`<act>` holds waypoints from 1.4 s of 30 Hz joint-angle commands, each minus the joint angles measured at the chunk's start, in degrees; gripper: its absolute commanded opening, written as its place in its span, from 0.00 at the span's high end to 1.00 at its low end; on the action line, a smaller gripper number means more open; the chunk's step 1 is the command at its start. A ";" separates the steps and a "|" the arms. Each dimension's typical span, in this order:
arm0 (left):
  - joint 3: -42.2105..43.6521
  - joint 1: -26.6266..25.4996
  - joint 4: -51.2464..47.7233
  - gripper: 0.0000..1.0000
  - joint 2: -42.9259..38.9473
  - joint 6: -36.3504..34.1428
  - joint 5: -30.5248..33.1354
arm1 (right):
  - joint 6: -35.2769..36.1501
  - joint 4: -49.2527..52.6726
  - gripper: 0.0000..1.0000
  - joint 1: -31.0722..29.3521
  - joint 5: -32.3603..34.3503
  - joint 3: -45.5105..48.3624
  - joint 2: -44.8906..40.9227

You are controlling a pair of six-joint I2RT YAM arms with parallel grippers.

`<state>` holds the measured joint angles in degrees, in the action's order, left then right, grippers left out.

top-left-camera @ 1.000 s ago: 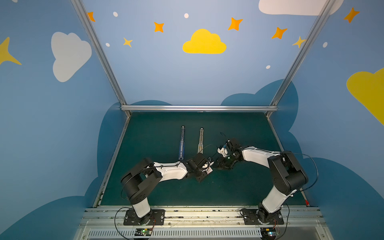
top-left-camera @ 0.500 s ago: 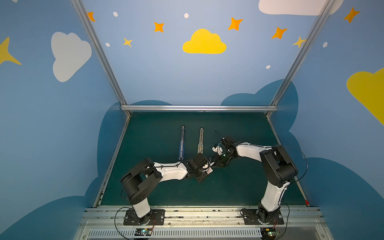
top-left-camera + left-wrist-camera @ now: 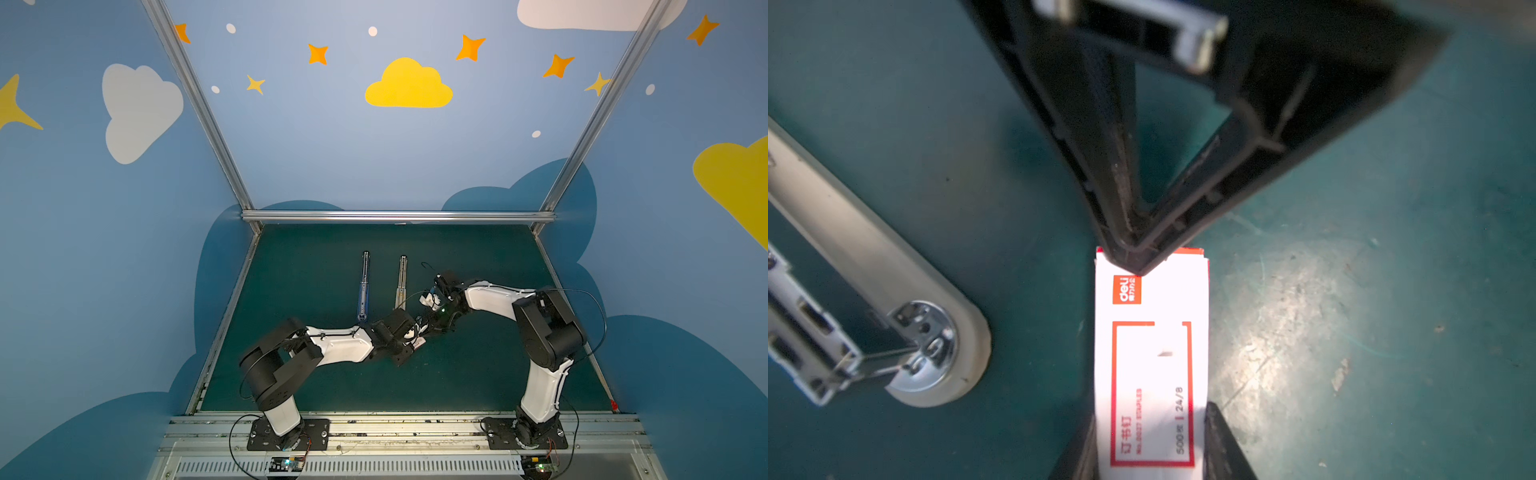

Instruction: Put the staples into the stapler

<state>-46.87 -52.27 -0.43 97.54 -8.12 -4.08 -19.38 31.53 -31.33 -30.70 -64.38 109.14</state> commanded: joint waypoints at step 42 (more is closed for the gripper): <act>1.48 -0.75 -2.21 0.66 -0.24 -0.23 1.79 | 0.08 -2.73 0.63 0.51 -2.78 4.98 -4.48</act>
<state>-46.61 -52.86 0.03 97.45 -8.19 -3.09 -20.18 29.34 -30.20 -32.56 -59.77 104.75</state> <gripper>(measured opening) 0.345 0.374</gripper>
